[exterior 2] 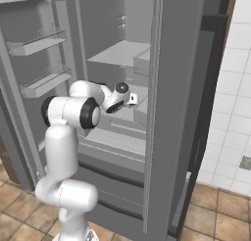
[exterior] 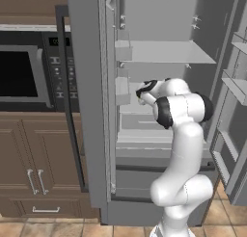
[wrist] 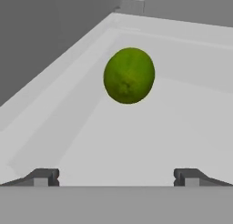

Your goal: Take the cheese, chicken drumstick, and lime from the fridge and place them on the plate on the dining counter to create an appetizer plate.

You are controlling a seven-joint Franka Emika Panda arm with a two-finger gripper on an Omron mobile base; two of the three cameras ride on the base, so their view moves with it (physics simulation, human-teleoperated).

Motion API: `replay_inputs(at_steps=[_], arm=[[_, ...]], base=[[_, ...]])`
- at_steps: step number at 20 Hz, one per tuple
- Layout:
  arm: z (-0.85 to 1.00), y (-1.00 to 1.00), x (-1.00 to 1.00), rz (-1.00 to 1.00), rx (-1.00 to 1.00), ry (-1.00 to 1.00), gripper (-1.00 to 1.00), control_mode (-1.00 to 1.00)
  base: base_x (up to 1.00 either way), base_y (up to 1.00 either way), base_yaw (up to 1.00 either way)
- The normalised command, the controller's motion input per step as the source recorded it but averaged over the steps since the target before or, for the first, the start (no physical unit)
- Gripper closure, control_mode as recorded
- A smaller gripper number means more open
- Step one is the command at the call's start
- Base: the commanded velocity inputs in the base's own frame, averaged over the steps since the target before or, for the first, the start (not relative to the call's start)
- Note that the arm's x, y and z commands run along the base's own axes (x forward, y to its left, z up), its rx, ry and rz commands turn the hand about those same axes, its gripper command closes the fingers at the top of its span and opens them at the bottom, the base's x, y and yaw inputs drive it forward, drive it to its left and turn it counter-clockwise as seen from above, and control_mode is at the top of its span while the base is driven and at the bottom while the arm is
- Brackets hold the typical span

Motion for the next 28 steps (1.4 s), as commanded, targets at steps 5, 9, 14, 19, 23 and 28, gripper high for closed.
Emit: replay_inputs(at_steps=[5, 9, 14, 19, 23, 28], arm=[[0.0, 0.0, 0.26, 0.0, 0.0, 0.0, -1.0, -1.0], [0.0, 0.0, 0.34, 0.0, 0.0, 0.0, -1.0, -1.0], [0.0, 0.02, 0.36, 0.0, 0.0, 0.0, -1.0, -1.0], [0.0, 0.08, 0.37, 0.0, 0.0, 0.0, -1.0, -1.0], [0.0, 0.11, 0.37, 0.0, 0.0, 0.0, -1.0, -1.0], [0.0, 0.09, 0.31, 0.0, 0.0, 0.0, -1.0, -1.0]], base=[[0.0, 0.0, 0.0], [0.0, 0.0, 0.0], [0.0, 0.0, 0.0], [0.0, 0.0, 0.0], [0.0, 0.0, 0.0], [0.0, 0.0, 0.0]])
